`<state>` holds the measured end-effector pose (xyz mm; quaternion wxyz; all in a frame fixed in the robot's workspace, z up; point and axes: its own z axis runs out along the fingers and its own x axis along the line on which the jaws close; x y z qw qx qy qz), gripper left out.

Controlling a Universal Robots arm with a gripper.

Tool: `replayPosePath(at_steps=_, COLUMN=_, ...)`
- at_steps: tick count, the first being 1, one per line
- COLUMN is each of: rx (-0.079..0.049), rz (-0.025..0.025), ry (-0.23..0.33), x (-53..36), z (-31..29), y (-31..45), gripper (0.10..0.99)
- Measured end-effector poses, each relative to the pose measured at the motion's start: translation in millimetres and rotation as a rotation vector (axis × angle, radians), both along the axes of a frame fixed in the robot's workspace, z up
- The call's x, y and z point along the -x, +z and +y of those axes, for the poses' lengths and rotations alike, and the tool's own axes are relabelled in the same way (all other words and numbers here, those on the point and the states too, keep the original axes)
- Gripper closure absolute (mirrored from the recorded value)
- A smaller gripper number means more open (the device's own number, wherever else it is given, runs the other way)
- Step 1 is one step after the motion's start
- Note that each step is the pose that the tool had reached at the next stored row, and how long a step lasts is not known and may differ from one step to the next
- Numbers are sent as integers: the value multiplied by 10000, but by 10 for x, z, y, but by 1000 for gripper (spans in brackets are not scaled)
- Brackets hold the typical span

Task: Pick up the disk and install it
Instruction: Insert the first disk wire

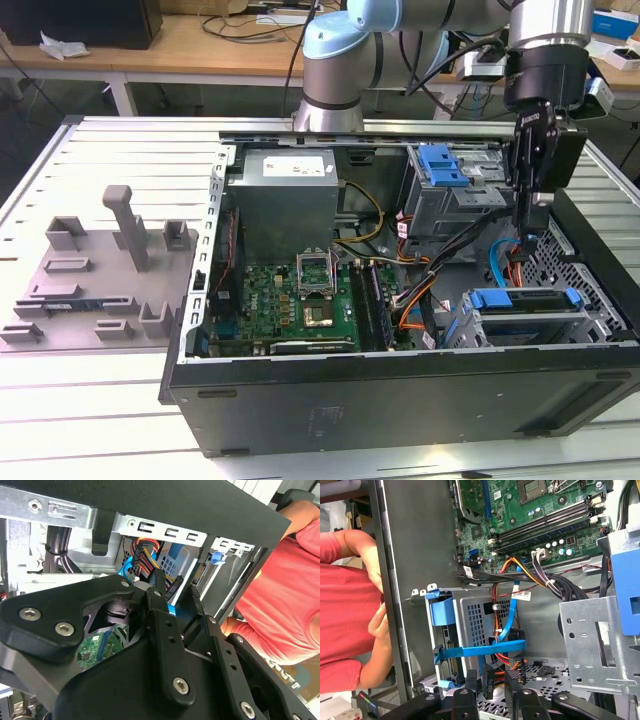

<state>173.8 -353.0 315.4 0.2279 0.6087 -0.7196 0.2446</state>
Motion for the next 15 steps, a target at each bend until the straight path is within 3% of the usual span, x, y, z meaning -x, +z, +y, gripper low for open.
replayPosePath(at_steps=13, rx=35, rz=0, ry=1, x=5, z=0, y=-22, gripper=733)
replayPosePath(at_steps=15, rx=43, rz=0, ry=1, x=6, z=0, y=-24, gripper=816)
